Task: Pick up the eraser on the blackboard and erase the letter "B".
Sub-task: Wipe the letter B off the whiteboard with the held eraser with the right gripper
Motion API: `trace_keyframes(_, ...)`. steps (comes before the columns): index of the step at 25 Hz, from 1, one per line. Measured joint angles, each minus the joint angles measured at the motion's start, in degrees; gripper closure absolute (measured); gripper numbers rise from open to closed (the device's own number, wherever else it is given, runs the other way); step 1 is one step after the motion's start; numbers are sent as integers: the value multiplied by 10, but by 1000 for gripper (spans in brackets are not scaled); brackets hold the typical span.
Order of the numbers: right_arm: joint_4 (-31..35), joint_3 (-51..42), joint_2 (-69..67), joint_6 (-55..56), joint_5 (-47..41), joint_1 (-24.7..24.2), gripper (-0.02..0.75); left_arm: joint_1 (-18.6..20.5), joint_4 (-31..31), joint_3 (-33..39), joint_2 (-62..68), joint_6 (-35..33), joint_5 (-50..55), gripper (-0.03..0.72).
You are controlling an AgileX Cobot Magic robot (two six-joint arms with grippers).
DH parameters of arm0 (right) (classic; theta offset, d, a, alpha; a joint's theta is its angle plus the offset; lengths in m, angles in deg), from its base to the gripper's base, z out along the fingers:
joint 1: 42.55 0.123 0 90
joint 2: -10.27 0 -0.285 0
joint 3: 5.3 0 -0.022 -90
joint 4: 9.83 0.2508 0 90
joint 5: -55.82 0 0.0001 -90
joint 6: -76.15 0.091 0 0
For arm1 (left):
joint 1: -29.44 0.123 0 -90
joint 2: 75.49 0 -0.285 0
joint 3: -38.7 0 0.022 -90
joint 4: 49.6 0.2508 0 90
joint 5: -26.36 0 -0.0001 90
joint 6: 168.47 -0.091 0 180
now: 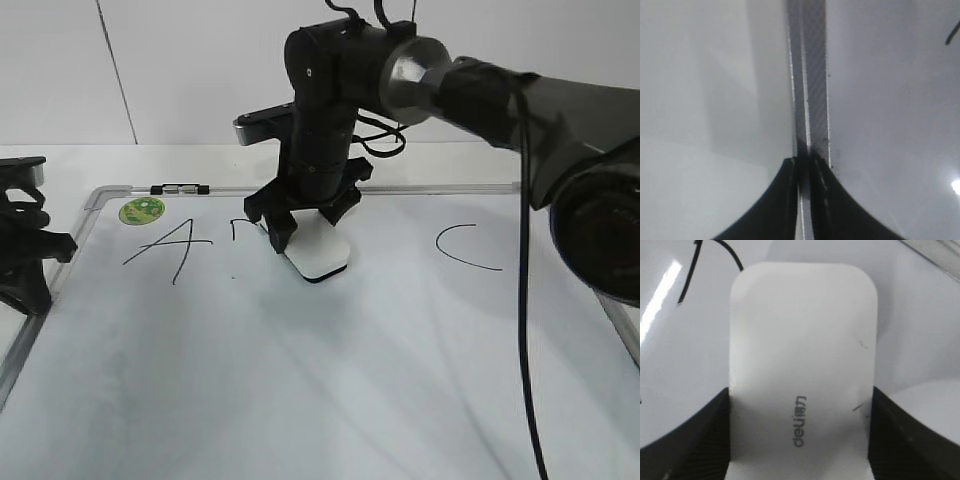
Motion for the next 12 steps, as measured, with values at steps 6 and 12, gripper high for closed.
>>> trace_keyframes(6,7,35,-13,4,-21,-1,171,0,-3,0,0,-1,0,656)
trace_keyframes(12,15,68,-23,4,-22,-6,171,0,-3,-1,0,-2,0,656)
